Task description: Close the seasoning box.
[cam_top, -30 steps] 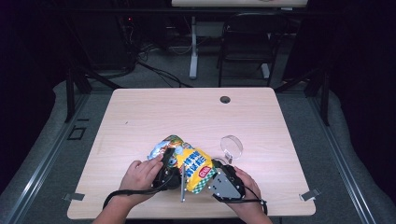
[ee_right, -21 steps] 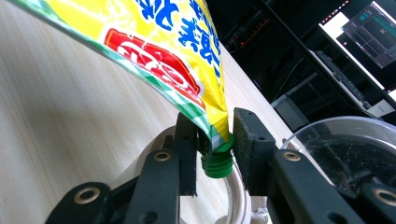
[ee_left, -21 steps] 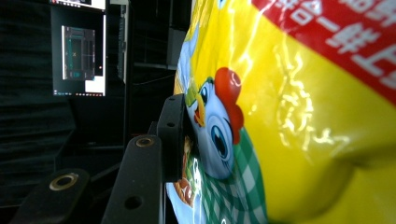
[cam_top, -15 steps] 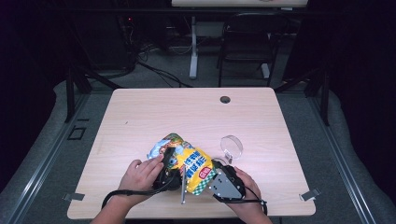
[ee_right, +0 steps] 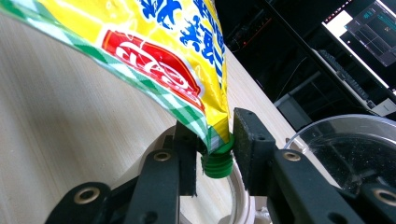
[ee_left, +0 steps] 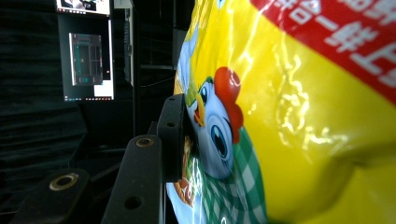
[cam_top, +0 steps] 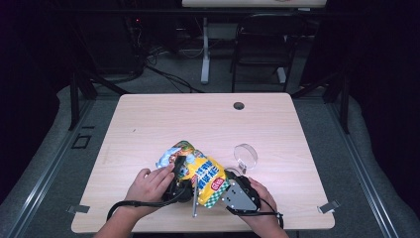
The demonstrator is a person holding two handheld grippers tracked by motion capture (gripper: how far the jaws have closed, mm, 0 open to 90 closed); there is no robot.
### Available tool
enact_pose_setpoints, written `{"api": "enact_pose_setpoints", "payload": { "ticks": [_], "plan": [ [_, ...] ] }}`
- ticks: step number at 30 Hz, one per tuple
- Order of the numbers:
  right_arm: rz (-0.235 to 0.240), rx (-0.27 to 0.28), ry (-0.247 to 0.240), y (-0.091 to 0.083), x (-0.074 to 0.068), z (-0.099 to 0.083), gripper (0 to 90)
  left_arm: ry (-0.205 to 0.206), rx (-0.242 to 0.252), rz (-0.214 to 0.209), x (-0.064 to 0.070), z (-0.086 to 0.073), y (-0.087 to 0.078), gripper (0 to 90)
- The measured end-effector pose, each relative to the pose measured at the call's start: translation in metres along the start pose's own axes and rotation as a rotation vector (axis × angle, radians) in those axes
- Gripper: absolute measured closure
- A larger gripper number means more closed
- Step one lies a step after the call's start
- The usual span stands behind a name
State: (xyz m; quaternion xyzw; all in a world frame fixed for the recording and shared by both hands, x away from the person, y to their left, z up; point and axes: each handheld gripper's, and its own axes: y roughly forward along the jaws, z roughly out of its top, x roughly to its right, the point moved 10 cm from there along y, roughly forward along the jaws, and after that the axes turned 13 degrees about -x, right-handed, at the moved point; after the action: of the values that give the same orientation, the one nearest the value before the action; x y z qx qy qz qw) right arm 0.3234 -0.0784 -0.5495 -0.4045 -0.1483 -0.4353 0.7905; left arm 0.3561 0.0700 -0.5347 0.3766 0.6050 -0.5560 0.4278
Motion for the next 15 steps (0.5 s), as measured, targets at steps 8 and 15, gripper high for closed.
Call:
{"api": "enact_pose_setpoints", "payload": {
  "ticks": [8,15],
  "plan": [
    [0.001,0.002,0.008,0.0000,0.0012,-0.0005,71.6,0.002,-0.006,-0.002,-0.0007,0.0009,-0.0001,64.1],
    [0.004,0.003,0.015,-0.0006,0.0021,-0.0013,71.6,0.013,-0.001,0.010,-0.0024,0.0028,-0.0006,64.0]
  ]
}}
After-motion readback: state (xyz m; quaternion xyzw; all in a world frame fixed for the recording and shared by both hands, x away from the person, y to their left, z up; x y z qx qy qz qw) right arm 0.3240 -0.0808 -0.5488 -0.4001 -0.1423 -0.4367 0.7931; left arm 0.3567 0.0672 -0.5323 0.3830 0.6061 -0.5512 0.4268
